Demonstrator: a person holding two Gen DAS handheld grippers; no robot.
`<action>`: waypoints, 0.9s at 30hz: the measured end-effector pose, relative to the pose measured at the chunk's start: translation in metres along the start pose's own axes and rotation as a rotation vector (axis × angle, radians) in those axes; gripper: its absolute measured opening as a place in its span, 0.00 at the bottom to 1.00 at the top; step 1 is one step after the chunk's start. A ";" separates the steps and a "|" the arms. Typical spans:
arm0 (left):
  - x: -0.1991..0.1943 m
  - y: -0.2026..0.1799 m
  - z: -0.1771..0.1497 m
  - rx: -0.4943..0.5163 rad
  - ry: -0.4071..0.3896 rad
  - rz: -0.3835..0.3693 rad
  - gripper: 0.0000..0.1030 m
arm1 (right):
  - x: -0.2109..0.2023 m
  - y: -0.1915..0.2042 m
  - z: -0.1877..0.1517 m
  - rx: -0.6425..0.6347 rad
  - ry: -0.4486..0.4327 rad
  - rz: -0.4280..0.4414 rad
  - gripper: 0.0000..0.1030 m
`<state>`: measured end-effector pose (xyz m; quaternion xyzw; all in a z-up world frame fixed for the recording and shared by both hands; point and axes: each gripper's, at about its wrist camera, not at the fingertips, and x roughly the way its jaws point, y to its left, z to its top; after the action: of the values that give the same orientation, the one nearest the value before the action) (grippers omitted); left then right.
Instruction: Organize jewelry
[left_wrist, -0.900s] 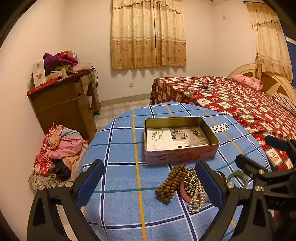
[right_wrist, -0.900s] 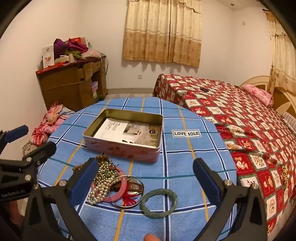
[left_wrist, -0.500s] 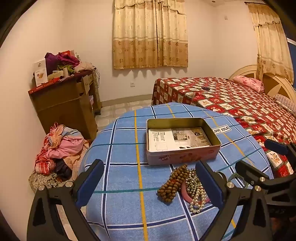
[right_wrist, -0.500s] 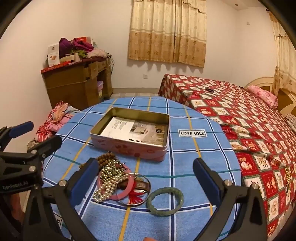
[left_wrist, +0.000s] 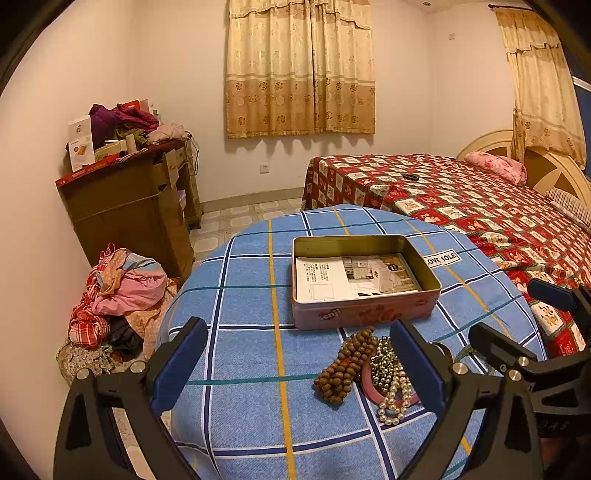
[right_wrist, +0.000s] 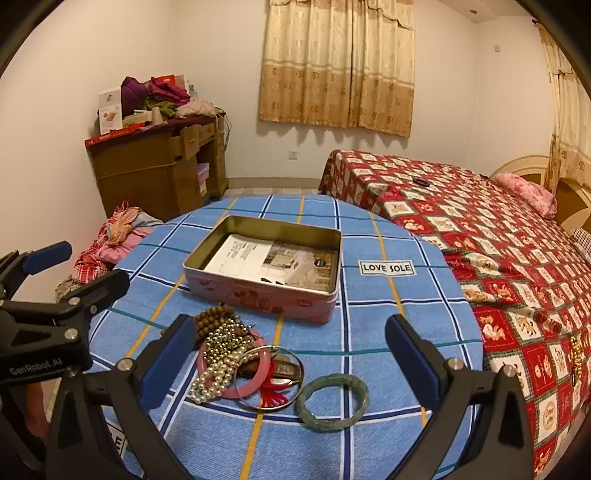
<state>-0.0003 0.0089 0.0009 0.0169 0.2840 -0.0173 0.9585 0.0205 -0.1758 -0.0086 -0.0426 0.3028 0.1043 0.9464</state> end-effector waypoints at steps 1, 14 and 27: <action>0.000 -0.001 0.000 -0.001 0.000 0.001 0.96 | 0.000 0.000 0.000 0.001 0.001 0.000 1.00; 0.001 0.001 0.000 -0.005 0.002 -0.005 0.96 | -0.001 -0.002 0.000 0.004 0.001 -0.001 1.00; 0.001 0.001 0.000 -0.007 0.002 -0.004 0.96 | -0.001 -0.002 0.000 0.005 -0.003 -0.003 1.00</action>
<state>0.0010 0.0099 0.0005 0.0131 0.2851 -0.0180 0.9582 0.0200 -0.1782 -0.0078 -0.0405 0.3015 0.1021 0.9471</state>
